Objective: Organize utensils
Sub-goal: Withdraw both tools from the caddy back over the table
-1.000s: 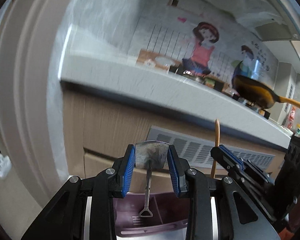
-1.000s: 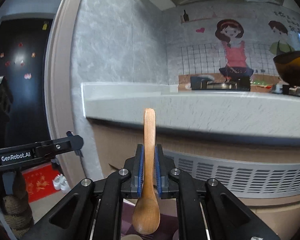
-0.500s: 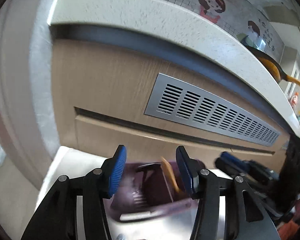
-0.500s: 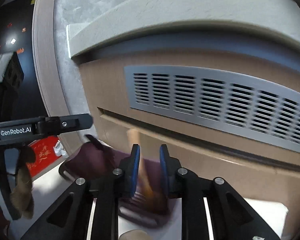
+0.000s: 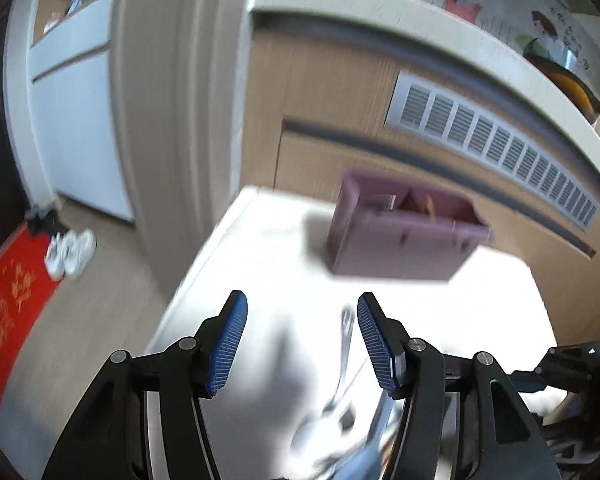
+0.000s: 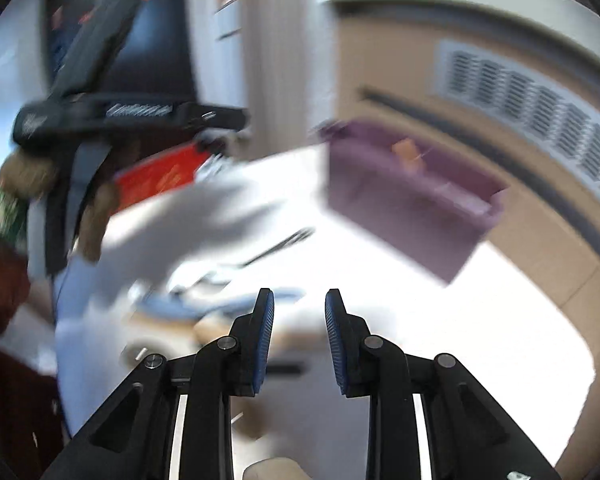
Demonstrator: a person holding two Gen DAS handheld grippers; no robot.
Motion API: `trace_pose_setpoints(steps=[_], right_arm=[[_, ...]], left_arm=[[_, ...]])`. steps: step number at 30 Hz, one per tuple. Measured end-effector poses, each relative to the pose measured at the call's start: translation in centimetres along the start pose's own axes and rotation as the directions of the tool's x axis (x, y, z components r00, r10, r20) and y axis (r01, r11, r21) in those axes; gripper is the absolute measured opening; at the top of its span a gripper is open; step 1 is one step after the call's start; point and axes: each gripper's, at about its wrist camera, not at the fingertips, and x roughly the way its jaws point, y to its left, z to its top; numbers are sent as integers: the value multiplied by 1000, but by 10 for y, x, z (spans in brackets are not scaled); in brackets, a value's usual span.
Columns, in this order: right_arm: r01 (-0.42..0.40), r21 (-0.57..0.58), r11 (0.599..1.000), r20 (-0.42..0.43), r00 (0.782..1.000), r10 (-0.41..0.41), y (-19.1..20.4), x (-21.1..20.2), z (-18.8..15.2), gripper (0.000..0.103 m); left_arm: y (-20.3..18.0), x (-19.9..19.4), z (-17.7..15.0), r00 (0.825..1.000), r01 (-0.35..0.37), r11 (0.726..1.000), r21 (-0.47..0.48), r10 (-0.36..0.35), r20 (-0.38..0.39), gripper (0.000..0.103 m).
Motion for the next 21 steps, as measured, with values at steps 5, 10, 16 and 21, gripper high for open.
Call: trace_pose_setpoints(steps=[5,10,16,21], right_arm=[[-16,-45,999,-44,999,14,32,11,-13,25],[-35,21,999,-62,997,36,26,24,-3,25],[-57,309,949,-110,989,96,-2,63,16,25],[7,365,931,-182,981,63,0,97,23,26]], left_arm=[[11,-6,-37,998,16,1000,-6,-16,-61,58],[34,-10,-68,994,47,996,-80,-54,-96,58],[49,-12,-78,995,20,993,-119,-31,-93,58],[45,-5,-74,992,51,993,-103,-62,-107,58]])
